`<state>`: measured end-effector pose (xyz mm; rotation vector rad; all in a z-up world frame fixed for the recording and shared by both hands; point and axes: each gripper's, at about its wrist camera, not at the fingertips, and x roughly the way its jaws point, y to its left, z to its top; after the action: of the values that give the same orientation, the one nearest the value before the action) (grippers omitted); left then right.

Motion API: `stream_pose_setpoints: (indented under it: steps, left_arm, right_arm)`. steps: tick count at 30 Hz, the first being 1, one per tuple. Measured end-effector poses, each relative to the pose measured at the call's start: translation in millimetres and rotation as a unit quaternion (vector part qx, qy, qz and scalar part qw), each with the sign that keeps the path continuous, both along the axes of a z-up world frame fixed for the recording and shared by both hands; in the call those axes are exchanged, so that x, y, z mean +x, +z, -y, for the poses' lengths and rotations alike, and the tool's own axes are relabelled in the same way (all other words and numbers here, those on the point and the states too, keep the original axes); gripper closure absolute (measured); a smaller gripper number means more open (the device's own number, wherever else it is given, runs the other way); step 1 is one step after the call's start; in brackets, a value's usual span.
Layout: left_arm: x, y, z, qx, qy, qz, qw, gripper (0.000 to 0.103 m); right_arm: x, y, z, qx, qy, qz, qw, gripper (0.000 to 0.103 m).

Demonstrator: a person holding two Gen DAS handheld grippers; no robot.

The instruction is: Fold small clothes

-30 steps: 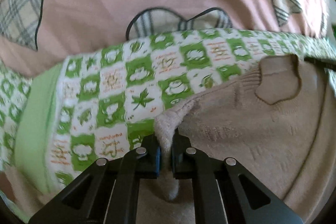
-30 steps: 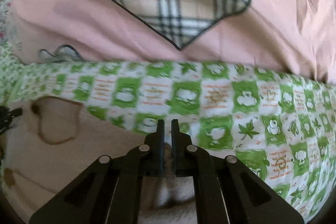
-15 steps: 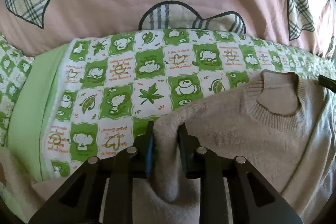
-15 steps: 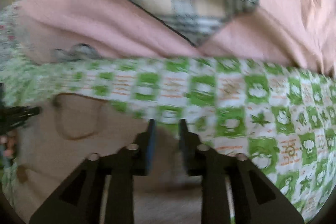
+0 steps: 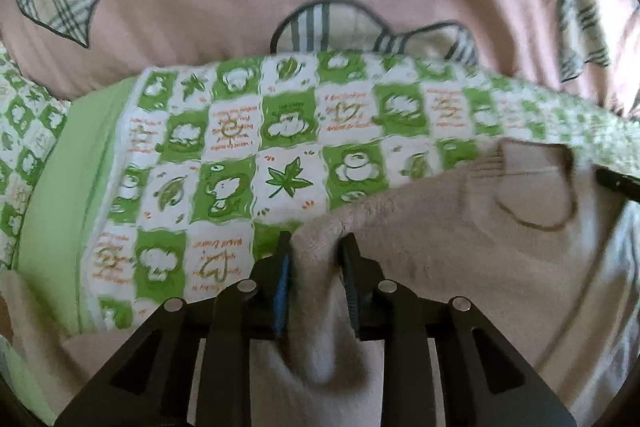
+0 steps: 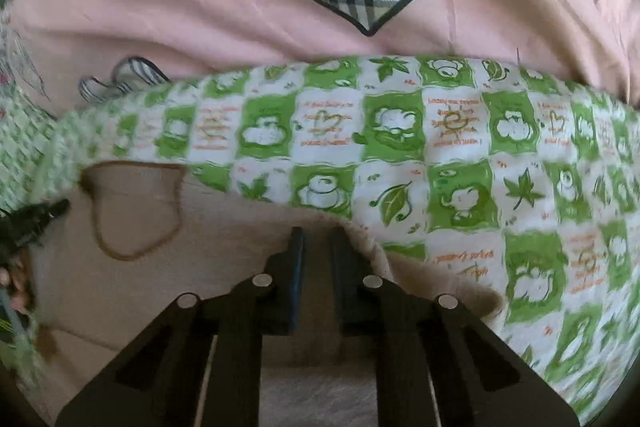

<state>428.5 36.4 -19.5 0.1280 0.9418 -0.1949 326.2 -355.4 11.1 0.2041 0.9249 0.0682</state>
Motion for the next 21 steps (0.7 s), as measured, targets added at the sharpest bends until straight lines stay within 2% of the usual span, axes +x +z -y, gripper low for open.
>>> stream_pose_setpoints:
  steps: [2,4,5,8,10,11,13,17,19,21]
  left_arm:
    - [-25,21,-6,-0.007,0.003,0.018,0.9998,0.052]
    - [-46,35,-13,-0.021,0.009,0.026,0.9994,0.046]
    - [-61,41,-18,-0.039,0.008,0.026,0.9989,0.046]
    - [-114,49,-29,-0.087,-0.006,0.016,0.9961,0.042]
    - [-149,41,-29,-0.098,-0.019,0.010,0.9949,0.037]
    - [-167,32,-29,-0.105,-0.018,-0.004,0.9943,0.033]
    - [-188,16,-27,-0.128,-0.013,-0.034,0.9911,0.033]
    - [-235,-11,-34,-0.185,0.018,-0.073,0.9798,0.033]
    - [-244,-22,-41,-0.208,0.038,-0.077,0.9743,0.033]
    - [-247,-36,-48,-0.241,0.058,-0.092,0.9643,0.033]
  right_arm:
    - [-22,11,-7,-0.010,0.016,0.016,1.000,0.079]
    - [-48,17,-12,0.004,0.033,0.025,0.999,0.059]
    - [-60,19,-15,0.011,0.039,0.030,0.999,0.056]
    - [-103,22,-32,0.035,0.074,0.041,0.996,0.055]
    - [-137,22,-44,0.053,0.085,0.044,0.994,0.055]
    - [-157,18,-49,0.064,0.085,0.045,0.993,0.055]
    - [-182,10,-61,0.099,0.088,0.039,0.990,0.055]
    - [-210,-16,-96,0.165,0.113,0.011,0.980,0.055]
    - [-211,-33,-120,0.191,0.132,-0.008,0.973,0.055]
    - [-209,-42,-137,0.219,0.139,-0.014,0.966,0.055]
